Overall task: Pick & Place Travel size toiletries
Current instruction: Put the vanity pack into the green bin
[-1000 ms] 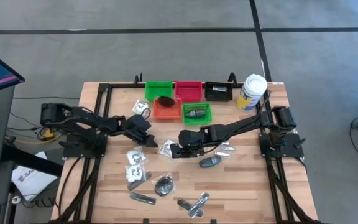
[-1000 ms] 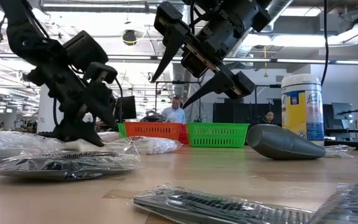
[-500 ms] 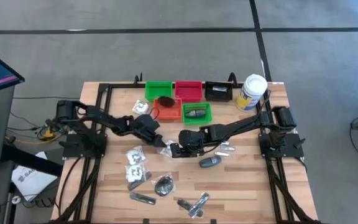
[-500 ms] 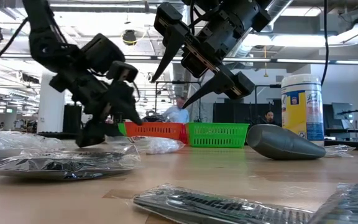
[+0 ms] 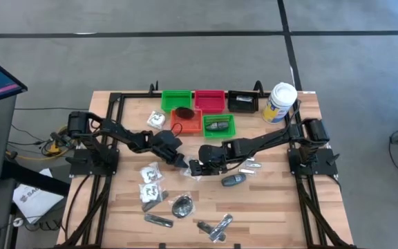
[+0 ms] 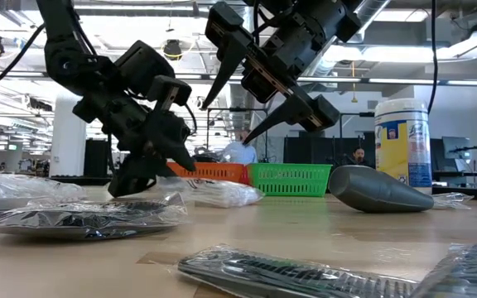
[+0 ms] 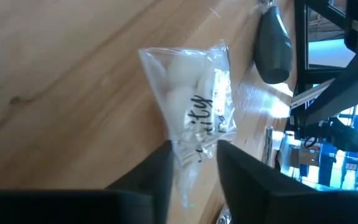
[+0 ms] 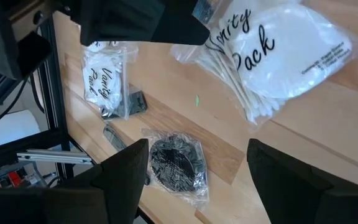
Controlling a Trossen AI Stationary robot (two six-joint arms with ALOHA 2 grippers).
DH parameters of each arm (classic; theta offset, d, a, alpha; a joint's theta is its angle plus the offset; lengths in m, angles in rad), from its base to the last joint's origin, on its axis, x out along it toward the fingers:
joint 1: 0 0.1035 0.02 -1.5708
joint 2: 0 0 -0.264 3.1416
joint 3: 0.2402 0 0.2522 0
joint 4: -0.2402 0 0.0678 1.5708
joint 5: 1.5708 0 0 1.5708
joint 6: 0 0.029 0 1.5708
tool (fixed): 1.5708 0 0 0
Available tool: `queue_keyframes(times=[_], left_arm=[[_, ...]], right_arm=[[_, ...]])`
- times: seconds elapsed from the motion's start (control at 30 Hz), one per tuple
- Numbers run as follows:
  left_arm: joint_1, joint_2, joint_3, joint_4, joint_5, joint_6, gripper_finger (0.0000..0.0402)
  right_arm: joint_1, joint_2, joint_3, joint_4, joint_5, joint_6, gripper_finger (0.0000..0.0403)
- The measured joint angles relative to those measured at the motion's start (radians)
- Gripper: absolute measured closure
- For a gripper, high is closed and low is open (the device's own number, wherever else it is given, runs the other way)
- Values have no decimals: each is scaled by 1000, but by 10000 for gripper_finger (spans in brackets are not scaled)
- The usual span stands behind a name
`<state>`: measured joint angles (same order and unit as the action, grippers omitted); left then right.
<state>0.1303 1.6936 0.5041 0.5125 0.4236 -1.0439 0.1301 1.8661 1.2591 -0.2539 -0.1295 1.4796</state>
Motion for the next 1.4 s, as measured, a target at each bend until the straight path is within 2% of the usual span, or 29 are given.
queue_keyframes(times=[0.17, 0.23, 0.43, 0.67, 0.83, 1.13, 1.27, 1.4], left_arm=[[0, 0, -1, 0, 0, 15, 380], [0, 0, -1, 0, 0, 15, 394], [2, -35, -6, -18, 11, 15, 401], [8, -244, -5, -17, 25, -37, 401], [46, -392, -4, -24, 21, -93, 401], [214, -500, -3, -19, 17, -125, 401], [306, -500, 21, -23, 33, -134, 401], [406, -500, 65, -21, 46, -126, 401]], right_arm=[[0, 0, 0, 0, 0, -9, 138], [0, 0, 0, 0, 0, -13, 138], [1, 0, 0, 2, -4, -22, 138], [2, 0, 0, 18, -40, -63, 138], [-5, 0, 0, 100, -80, -101, 138], [-60, -17, -1, 388, -244, -184, 138], [-103, -90, -1, 460, -266, -244, 138], [-166, -202, -1, 458, -267, -341, 138]])
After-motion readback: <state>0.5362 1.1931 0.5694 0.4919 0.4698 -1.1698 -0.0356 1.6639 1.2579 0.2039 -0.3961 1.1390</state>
